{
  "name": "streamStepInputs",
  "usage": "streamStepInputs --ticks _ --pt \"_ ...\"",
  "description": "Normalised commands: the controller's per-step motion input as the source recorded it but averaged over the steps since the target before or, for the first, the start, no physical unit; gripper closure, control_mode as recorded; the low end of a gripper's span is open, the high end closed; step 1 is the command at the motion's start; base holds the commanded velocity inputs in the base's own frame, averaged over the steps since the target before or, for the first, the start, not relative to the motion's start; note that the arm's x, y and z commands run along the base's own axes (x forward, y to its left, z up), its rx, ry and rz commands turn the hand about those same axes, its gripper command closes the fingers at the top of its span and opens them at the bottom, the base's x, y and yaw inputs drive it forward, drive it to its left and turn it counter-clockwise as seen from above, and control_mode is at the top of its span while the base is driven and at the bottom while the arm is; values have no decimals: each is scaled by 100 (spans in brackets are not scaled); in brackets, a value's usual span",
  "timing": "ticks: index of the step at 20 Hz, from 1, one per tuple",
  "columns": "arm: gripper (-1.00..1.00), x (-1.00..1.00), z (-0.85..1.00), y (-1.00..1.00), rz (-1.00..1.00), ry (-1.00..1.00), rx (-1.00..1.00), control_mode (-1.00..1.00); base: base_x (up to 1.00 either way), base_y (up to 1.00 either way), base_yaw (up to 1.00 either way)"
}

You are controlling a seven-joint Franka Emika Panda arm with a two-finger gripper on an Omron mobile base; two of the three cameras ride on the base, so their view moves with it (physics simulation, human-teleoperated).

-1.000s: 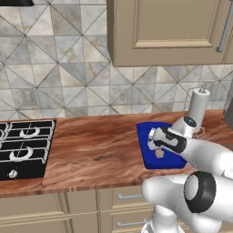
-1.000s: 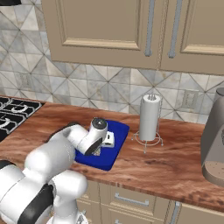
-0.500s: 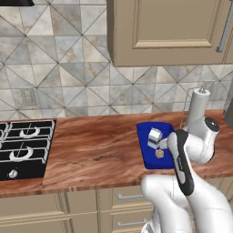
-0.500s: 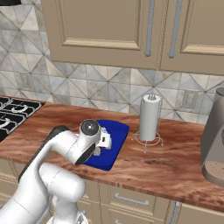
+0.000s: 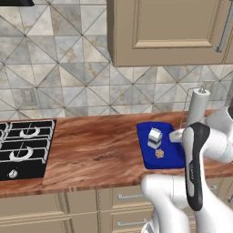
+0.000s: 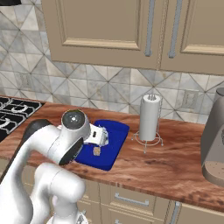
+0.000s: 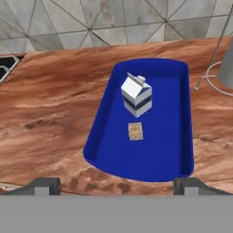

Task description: Take out the milk from the fridge and place it on the tray on the counter. Then take the sugar cube near the tray and place it in the tray.

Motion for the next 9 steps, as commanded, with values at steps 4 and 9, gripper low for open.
streamStepInputs --ticks 4,9 --pt "-100 -54 98 0 -9 4 1 -100 0 0 0" --pt "-100 -65 81 1 -8 3 2 -100 0 0 0"
